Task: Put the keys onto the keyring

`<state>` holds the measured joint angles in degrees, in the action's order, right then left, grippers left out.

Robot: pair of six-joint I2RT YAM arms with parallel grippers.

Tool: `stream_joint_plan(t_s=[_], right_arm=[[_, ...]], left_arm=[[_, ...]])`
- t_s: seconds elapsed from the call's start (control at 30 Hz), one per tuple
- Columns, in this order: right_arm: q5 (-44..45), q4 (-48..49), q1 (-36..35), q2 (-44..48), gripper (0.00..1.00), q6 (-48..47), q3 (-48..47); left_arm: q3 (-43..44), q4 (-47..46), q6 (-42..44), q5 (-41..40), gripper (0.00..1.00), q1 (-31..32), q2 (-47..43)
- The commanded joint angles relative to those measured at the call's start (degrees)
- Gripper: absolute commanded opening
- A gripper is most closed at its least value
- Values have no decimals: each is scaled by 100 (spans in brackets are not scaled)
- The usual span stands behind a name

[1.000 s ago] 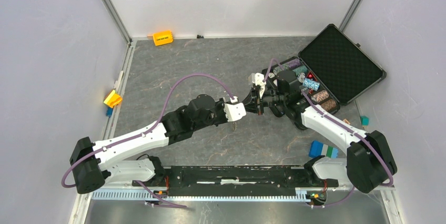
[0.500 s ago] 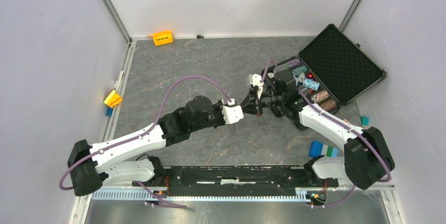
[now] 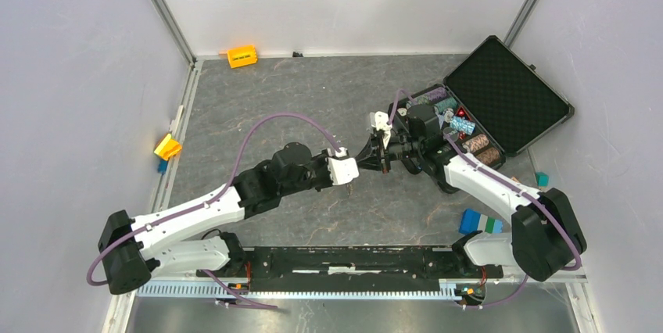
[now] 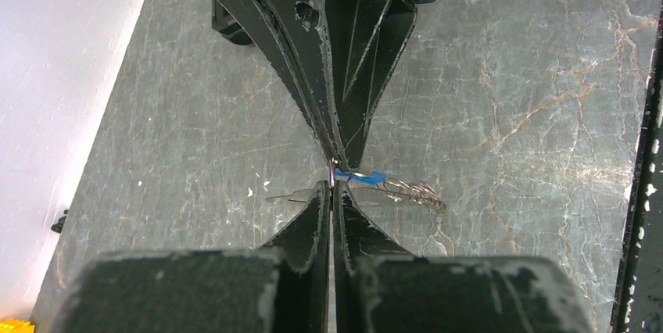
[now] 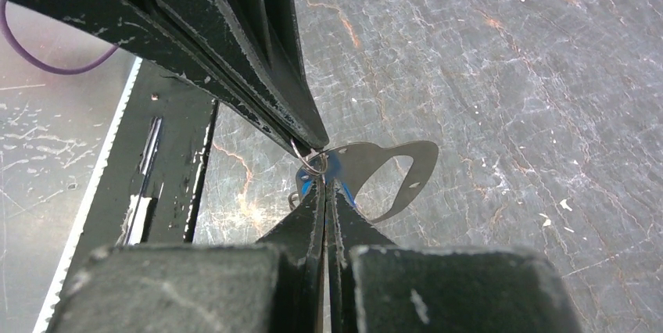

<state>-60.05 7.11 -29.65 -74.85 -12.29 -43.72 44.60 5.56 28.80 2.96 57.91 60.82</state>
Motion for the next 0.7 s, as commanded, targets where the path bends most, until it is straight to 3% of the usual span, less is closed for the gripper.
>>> stream_joint_plan(t_s=[0.0, 0.3, 0.67], right_arm=[[-171, -70, 13, 71, 1, -306, -275], [-503, 7, -31, 76, 4, -291, -236], [-504, 64, -207, 23, 6, -230, -207]], left_arm=[[-46, -377, -64, 396, 2, -50, -273], [-254, -364, 214, 1307, 2, -225, -532], [-197, -282, 290, 1787, 2, -372, -592]])
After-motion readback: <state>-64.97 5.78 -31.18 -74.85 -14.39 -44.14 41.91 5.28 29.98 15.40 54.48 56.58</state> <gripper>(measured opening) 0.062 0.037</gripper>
